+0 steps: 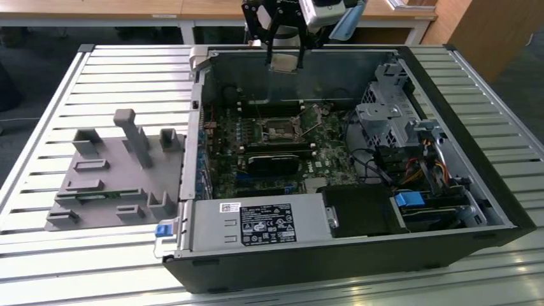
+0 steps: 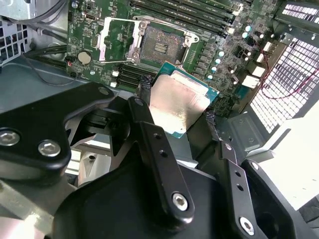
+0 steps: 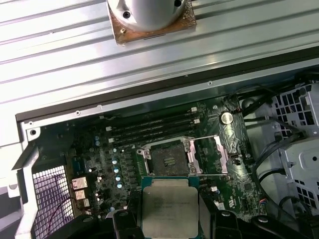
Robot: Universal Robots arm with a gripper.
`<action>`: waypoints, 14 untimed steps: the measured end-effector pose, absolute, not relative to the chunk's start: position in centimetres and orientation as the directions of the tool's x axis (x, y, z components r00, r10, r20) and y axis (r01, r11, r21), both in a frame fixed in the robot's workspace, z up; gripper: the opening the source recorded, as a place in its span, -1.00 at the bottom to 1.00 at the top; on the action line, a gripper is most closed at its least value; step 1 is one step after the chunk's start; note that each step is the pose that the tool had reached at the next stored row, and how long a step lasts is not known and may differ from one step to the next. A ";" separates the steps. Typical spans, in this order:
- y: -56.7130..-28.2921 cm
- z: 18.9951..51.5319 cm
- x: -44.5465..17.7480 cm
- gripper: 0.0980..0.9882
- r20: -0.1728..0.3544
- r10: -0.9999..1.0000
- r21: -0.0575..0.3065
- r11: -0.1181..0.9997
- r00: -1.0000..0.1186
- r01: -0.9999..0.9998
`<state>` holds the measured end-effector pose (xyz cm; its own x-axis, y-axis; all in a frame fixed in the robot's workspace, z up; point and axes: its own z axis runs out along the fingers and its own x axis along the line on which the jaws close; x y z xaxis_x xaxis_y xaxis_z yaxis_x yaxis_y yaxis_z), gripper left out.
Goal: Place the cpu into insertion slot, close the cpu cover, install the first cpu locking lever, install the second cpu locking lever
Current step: 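Place the cpu into insertion slot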
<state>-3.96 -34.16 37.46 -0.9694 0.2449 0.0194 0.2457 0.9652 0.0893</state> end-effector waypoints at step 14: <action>-34.2 37.5 -4.0 0.00 0.019 0.275 0.089 0.957 -0.961 0.276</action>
